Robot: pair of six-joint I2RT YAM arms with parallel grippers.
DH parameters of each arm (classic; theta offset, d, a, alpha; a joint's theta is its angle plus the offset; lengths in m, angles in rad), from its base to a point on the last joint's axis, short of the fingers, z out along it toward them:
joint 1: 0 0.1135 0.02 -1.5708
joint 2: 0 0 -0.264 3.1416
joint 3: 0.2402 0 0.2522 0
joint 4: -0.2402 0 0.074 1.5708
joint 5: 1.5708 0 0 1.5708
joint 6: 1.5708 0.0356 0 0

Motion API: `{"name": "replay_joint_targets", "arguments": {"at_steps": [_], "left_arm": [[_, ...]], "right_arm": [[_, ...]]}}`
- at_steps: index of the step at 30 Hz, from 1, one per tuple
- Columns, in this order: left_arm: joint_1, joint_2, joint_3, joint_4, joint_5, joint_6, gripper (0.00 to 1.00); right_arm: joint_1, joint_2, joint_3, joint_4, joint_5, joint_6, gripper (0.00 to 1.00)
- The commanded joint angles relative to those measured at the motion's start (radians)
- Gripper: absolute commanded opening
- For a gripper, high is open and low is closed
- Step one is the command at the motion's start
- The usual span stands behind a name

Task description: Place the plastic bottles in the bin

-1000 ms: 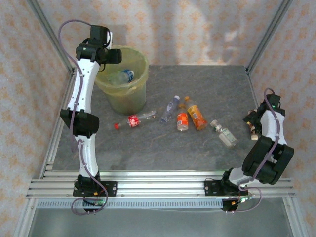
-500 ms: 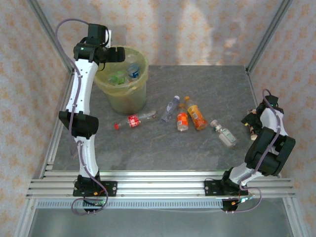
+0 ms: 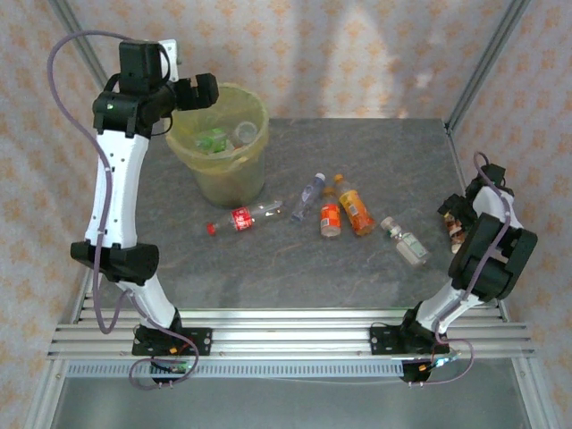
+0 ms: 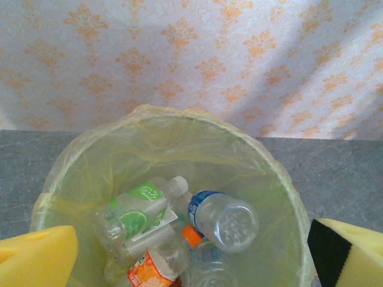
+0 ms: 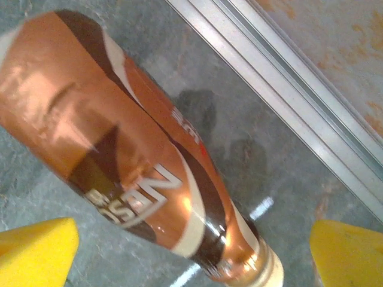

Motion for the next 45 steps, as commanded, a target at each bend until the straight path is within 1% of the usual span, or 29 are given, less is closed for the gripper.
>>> {"name": "replay_joint_targets", "arguments": {"at_steps": [1, 8, 14, 20, 23, 27, 31, 33, 38, 39, 42, 45], "left_arm": [[0.004, -0.032, -0.039, 0.052, 0.010, -0.030, 1.00], [0.004, -0.087, -0.069, 0.081, 0.008, -0.048, 1.00], [0.004, -0.107, -0.094, 0.091, 0.002, -0.058, 1.00], [0.004, -0.111, -0.104, 0.097, 0.006, -0.069, 1.00], [0.005, -0.114, -0.109, 0.102, 0.009, -0.076, 1.00], [0.004, -0.115, -0.115, 0.104, 0.009, -0.080, 1.00], [0.005, -0.120, -0.120, 0.102, 0.002, -0.079, 1.00], [0.004, -0.123, -0.123, 0.102, -0.003, -0.080, 1.00], [0.004, -0.127, -0.125, 0.102, -0.005, -0.083, 1.00], [0.004, -0.128, -0.126, 0.101, -0.005, -0.084, 1.00], [0.004, -0.133, -0.130, 0.101, -0.006, -0.084, 1.00], [0.004, -0.138, -0.141, 0.104, -0.009, -0.087, 1.00]], "right_arm": [[-0.005, 0.055, 0.046, 0.034, -0.007, -0.034, 0.99], [-0.005, 0.152, 0.107, 0.034, -0.045, -0.057, 0.99], [-0.005, 0.200, 0.127, 0.040, -0.108, -0.056, 0.93], [-0.001, 0.216, 0.097, 0.065, -0.158, -0.044, 0.85], [0.009, 0.227, 0.090, 0.065, -0.152, -0.047, 0.78], [0.026, 0.247, 0.097, 0.059, -0.134, -0.041, 0.68], [0.042, 0.255, 0.113, 0.049, -0.151, -0.039, 0.57], [0.055, 0.251, 0.119, 0.041, -0.130, -0.033, 0.51], [0.099, 0.199, 0.122, 0.034, -0.078, -0.032, 0.41], [0.105, 0.185, 0.122, 0.031, -0.071, -0.031, 0.38], [0.113, 0.149, 0.129, 0.018, -0.088, -0.027, 0.24], [0.126, 0.100, 0.116, 0.022, -0.109, -0.021, 0.22]]}}
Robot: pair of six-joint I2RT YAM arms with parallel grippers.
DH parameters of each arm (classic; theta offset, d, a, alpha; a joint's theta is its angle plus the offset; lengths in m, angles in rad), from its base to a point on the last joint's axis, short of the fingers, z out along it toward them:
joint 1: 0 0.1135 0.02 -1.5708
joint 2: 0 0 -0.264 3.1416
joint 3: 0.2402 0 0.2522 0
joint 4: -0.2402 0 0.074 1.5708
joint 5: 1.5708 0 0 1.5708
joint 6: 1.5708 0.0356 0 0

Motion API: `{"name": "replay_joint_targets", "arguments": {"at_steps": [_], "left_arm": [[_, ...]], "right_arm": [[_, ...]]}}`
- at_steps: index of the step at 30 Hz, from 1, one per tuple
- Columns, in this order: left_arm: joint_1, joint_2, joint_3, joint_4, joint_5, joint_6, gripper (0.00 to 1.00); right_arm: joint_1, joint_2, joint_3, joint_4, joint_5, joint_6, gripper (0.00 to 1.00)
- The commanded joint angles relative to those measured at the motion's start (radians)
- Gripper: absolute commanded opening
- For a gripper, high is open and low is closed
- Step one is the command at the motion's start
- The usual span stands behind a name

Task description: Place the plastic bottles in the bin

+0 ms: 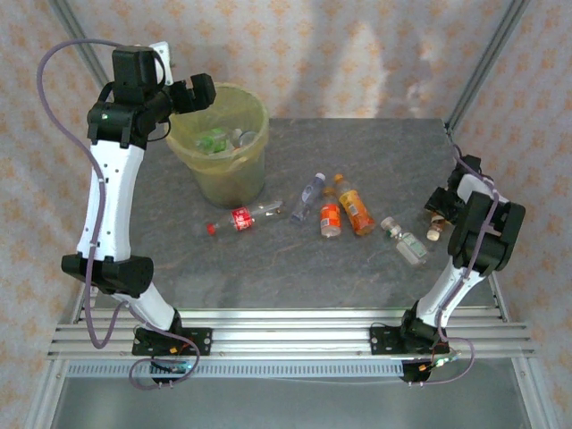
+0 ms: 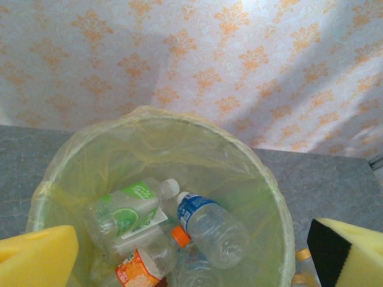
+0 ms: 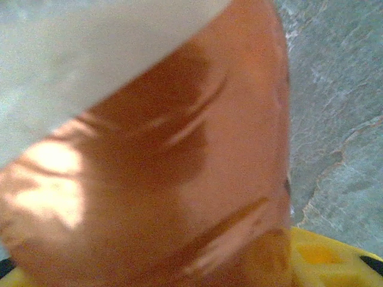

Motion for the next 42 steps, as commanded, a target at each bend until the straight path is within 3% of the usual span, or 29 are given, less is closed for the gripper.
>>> {"name": "replay_joint_targets", "arguments": {"at_steps": [1, 6, 14, 23, 30, 39, 42], "left_arm": [[0.004, -0.042, -0.017, 0.029, -0.007, -0.021, 1.00], [0.004, -0.048, -0.026, 0.037, -0.002, -0.031, 1.00], [0.004, -0.063, -0.056, 0.073, 0.050, -0.062, 1.00], [-0.014, -0.077, -0.113, 0.123, 0.149, -0.115, 1.00], [-0.163, -0.076, -0.139, 0.174, 0.207, -0.138, 1.00], [-0.335, -0.022, -0.077, 0.232, 0.408, -0.154, 1.00], [-0.388, -0.001, -0.043, 0.194, 0.395, -0.102, 1.00]], "right_arm": [[0.014, -0.103, 0.004, -0.017, -0.003, 0.017, 0.22], [0.060, -0.235, -0.043, 0.016, -0.053, 0.047, 0.20], [0.164, -0.481, -0.128, 0.150, -0.234, 0.131, 0.18], [0.361, -0.628, -0.114, 0.244, -0.394, 0.144, 0.19], [0.578, -0.724, -0.162, 0.489, -0.527, 0.098, 0.22], [0.773, -0.644, -0.050, 0.512, -0.498, 0.028, 0.22], [0.811, -0.608, -0.015, 0.514, -0.497, 0.030, 0.23]]}}
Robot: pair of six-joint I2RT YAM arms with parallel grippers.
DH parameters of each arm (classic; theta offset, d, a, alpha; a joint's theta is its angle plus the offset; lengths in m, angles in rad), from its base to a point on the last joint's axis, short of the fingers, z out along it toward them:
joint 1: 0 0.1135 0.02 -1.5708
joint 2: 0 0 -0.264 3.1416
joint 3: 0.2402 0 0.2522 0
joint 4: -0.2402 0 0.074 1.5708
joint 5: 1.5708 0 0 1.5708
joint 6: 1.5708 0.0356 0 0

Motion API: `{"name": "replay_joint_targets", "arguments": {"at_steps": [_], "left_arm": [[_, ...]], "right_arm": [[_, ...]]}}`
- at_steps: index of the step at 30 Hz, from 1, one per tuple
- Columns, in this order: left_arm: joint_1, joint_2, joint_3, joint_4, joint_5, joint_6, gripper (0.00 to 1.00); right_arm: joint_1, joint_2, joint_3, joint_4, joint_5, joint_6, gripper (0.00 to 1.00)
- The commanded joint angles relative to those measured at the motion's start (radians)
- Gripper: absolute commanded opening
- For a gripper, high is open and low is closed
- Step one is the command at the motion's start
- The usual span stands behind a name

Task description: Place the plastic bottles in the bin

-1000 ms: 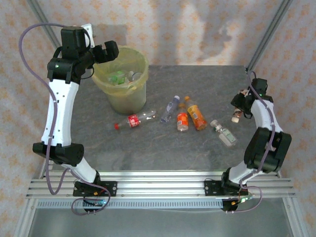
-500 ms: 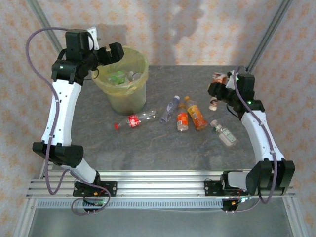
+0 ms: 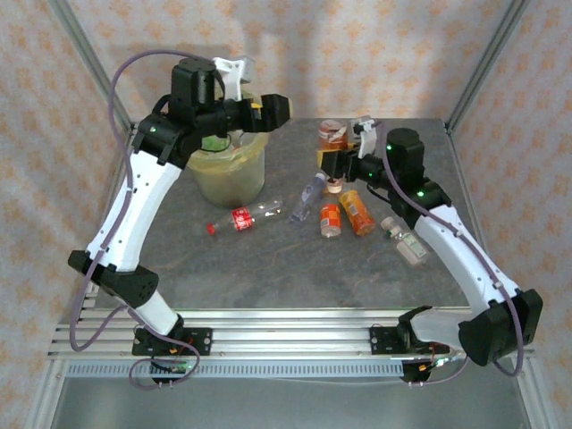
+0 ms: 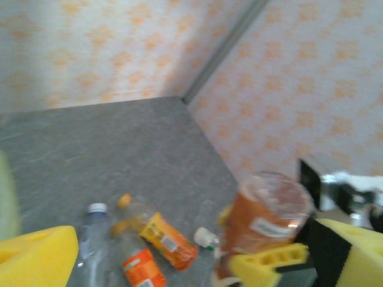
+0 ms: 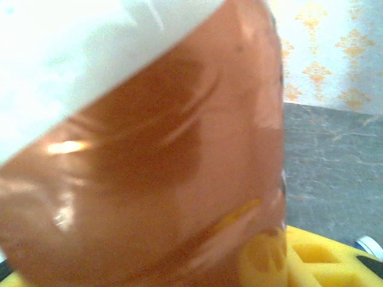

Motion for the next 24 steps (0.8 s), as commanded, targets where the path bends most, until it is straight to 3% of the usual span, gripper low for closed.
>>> {"name": "replay_joint_targets", "arguments": {"at_steps": [1, 9, 17, 24], "left_arm": [[-0.047, 0.025, 0.054, -0.004, 0.043, 0.060, 1.00], [-0.076, 0.084, 0.106, -0.105, 0.091, 0.148, 1.00], [-0.077, 0.100, 0.097, -0.148, 0.090, 0.204, 1.00], [-0.077, 0.100, 0.064, -0.107, 0.228, 0.198, 0.85]], "right_arm": [[0.038, 0.032, 0.062, 0.047, -0.008, -0.028, 0.23], [0.116, 0.067, 0.094, 0.084, -0.026, -0.020, 0.23], [0.127, 0.064, 0.096, 0.130, -0.065, 0.018, 0.23], [0.128, 0.061, 0.087, 0.171, -0.081, 0.044, 0.23]]}}
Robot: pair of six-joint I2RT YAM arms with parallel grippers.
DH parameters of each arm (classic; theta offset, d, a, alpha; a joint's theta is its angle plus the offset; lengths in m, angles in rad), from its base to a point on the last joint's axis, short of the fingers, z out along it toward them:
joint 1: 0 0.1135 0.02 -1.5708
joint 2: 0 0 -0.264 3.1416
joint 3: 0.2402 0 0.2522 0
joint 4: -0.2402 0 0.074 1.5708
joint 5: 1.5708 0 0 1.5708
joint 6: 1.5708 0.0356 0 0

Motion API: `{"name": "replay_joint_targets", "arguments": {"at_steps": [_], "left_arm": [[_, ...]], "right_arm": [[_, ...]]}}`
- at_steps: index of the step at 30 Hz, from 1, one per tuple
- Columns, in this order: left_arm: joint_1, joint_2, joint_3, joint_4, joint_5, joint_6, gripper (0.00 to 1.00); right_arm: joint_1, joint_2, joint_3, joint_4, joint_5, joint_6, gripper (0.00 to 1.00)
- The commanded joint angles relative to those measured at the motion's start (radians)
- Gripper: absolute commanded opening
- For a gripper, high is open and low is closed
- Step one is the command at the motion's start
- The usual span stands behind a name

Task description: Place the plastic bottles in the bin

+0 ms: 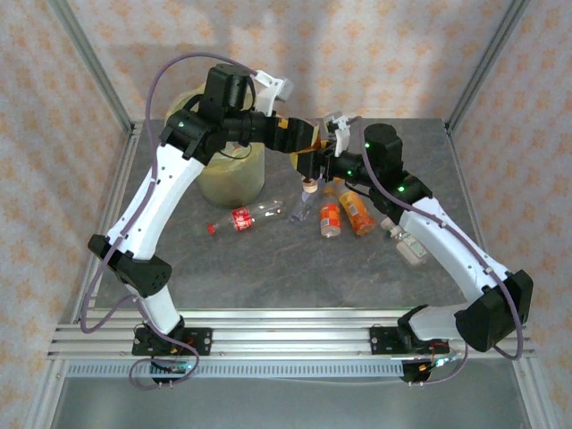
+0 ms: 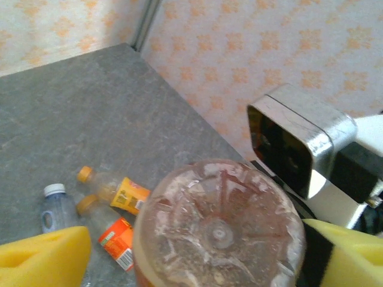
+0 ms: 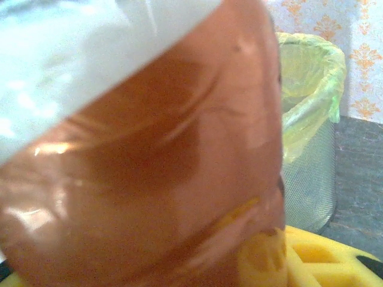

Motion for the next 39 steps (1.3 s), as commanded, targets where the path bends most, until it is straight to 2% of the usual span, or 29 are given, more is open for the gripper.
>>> {"name": "replay_joint_targets", "arguments": {"at_steps": [1, 5, 10, 13, 16, 22, 26, 31, 35, 39], "left_arm": [[-0.007, -0.005, -0.011, 0.010, 0.095, 0.019, 0.83], [-0.006, -0.007, -0.020, 0.021, 0.131, 0.017, 0.74], [-0.007, -0.003, -0.019, 0.033, 0.144, 0.008, 0.49], [-0.007, 0.001, -0.015, 0.044, 0.143, -0.006, 0.37], [-0.006, 0.005, -0.004, 0.047, 0.138, -0.013, 0.30], [-0.004, 0.005, 0.034, 0.032, 0.083, -0.009, 0.25], [0.014, 0.001, 0.086, 0.001, 0.014, 0.008, 0.25], [0.067, -0.009, 0.148, -0.050, -0.143, 0.034, 0.25], [0.132, -0.014, 0.177, -0.075, -0.313, 0.053, 0.25], [0.181, -0.008, 0.209, -0.098, -0.541, 0.102, 0.25]], "right_arm": [[0.007, -0.009, 0.024, 0.091, -0.035, 0.024, 0.24], [0.009, -0.007, 0.019, 0.119, -0.047, 0.040, 0.24], [0.011, -0.002, 0.015, 0.131, -0.054, 0.049, 0.25], [0.012, -0.002, 0.013, 0.123, -0.053, 0.046, 0.30], [0.012, -0.005, 0.011, 0.105, -0.041, 0.042, 0.44], [0.012, -0.013, 0.024, 0.019, -0.023, 0.025, 1.00], [0.012, -0.039, 0.026, -0.055, 0.009, -0.003, 0.99], [0.012, -0.111, -0.001, -0.138, 0.108, -0.017, 0.99], [0.012, -0.169, -0.007, -0.225, 0.200, -0.015, 0.99], [0.012, -0.199, 0.010, -0.349, 0.378, 0.006, 0.99]]}}
